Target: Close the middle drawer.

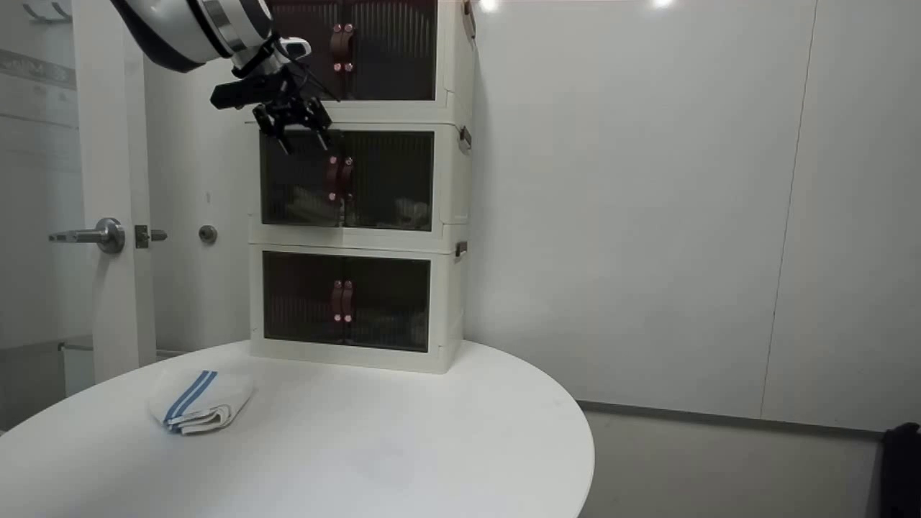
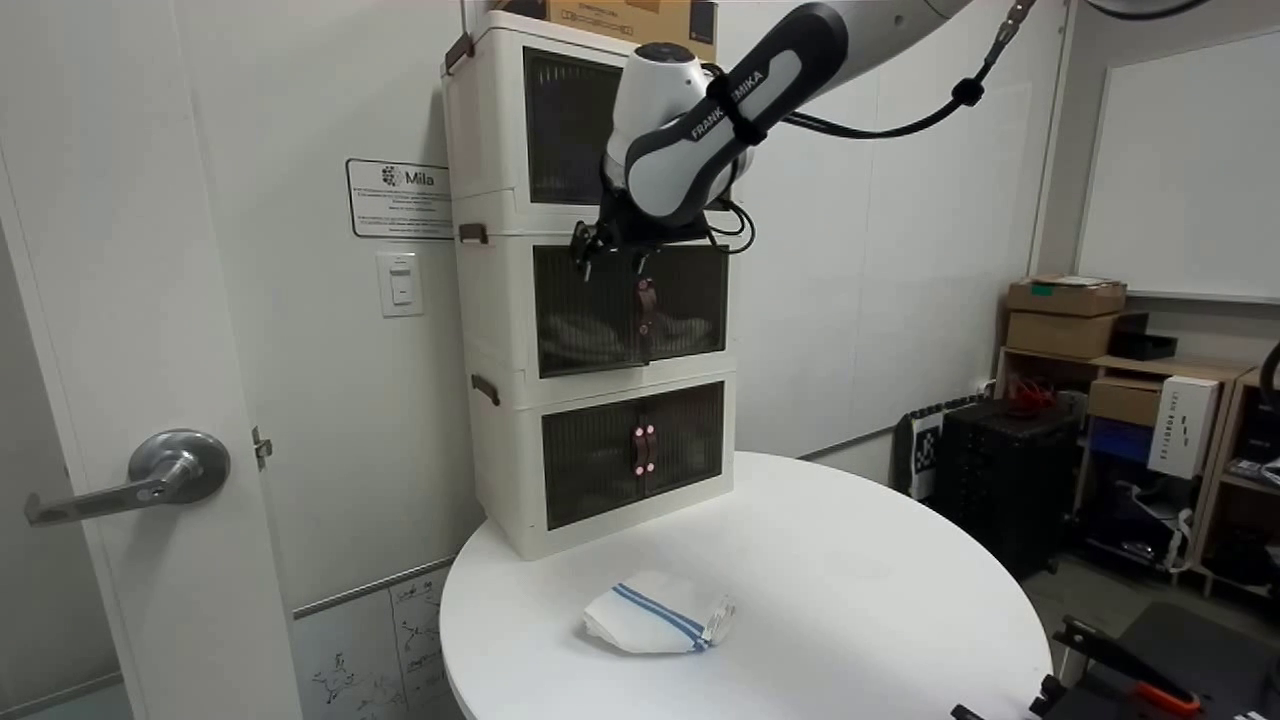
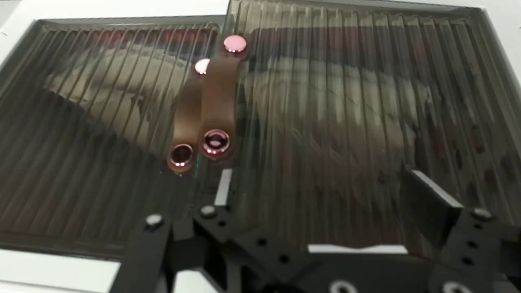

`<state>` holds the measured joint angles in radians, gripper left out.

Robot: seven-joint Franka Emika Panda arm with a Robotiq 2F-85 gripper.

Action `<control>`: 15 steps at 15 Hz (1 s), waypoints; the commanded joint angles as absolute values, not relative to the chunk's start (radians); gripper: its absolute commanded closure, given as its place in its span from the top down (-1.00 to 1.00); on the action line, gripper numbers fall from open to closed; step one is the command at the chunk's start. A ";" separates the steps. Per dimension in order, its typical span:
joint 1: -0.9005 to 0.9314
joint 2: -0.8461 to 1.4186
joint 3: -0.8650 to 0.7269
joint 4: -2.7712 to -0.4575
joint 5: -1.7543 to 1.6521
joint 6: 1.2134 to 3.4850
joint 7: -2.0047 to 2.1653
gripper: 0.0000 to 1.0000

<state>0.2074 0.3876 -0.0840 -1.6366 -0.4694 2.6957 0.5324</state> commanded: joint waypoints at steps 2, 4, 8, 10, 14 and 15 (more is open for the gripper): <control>0.197 0.424 -0.102 -1.616 -0.432 2.769 0.443 1.00; 0.195 0.432 -0.098 -1.612 -0.420 2.786 0.415 1.00; 0.187 0.446 -0.092 -1.605 -0.385 2.820 0.356 1.00; 0.185 0.446 -0.090 -1.608 -0.364 2.832 0.330 1.00; 0.186 0.420 -0.085 -1.638 -0.332 2.824 0.303 1.00; 0.176 0.406 -0.070 -1.651 -0.308 2.816 0.285 1.00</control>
